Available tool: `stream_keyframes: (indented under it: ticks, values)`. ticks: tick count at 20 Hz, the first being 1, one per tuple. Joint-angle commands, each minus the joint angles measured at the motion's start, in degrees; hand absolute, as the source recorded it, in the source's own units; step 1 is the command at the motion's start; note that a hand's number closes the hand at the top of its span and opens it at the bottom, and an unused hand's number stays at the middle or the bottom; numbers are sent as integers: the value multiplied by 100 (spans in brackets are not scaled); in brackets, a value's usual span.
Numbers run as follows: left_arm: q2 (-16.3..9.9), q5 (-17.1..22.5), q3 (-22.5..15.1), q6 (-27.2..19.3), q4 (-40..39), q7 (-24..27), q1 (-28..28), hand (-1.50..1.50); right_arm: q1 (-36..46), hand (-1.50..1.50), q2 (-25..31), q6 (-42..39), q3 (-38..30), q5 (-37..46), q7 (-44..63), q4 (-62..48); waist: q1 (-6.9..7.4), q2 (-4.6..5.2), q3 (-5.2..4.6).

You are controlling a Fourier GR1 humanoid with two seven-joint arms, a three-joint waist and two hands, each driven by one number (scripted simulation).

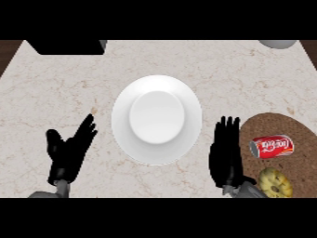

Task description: Pick the can from the placemat and place it in the plate

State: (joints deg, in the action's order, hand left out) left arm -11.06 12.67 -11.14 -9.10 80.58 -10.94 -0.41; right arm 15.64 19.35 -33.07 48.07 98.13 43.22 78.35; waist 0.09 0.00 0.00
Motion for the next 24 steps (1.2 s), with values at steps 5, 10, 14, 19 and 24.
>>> stream_keyframes:
  ticks: [5,10,14,19,24]
  values:
    - [-161,91,344,391,241,-307,72,0,-307,-150,362,563,-513,233,-460,-168,-2,-3,0]
    - [11,-76,358,316,256,-370,10,0,-298,-150,24,409,-479,852,-134,-533,5,-3,0]
    - [186,-287,287,337,65,20,169,0,-448,-150,366,642,-643,1075,-199,-377,-5,-4,0]
    - [365,-388,342,303,50,18,173,0,-486,-150,270,419,-948,1214,-511,-225,-12,-5,-1]
    - [362,-491,363,416,-4,52,178,0,-41,-150,64,1265,-1474,1275,-547,-1641,10,3,1]
